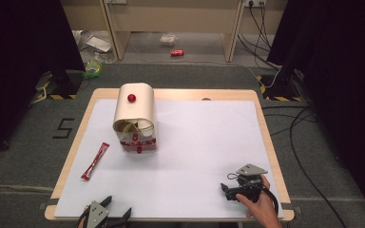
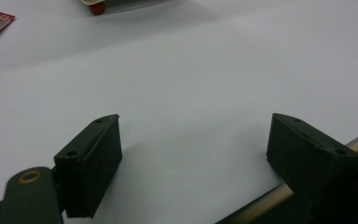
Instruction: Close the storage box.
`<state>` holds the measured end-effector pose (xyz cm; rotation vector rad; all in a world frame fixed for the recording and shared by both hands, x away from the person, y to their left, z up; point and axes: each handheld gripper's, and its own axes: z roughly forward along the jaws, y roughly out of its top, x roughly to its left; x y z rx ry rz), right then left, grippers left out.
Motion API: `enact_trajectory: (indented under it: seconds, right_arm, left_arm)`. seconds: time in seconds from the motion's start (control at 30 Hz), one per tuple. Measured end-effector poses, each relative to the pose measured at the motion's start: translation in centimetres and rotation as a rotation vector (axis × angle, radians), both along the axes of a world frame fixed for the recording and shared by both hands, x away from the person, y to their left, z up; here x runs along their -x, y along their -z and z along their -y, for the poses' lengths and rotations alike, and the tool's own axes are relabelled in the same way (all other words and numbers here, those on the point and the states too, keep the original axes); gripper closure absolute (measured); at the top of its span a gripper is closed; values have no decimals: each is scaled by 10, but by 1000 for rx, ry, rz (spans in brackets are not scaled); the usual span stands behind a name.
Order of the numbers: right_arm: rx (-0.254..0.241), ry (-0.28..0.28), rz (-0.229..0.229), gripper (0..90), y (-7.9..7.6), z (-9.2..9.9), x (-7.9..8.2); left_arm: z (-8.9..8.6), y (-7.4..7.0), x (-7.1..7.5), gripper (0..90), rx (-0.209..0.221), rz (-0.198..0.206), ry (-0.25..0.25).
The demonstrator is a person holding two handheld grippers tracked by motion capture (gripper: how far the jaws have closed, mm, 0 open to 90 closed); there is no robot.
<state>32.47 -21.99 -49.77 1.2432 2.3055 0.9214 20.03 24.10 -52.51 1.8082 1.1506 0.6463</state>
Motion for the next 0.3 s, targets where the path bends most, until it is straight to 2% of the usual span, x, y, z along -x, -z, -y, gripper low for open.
enact_trajectory:
  seconds: [0.3]
  right_arm:
    - [0, 1, 0, 3, 0, 0, 0]
  left_arm:
    - [0, 0, 0, 169, 2, -2, 0]
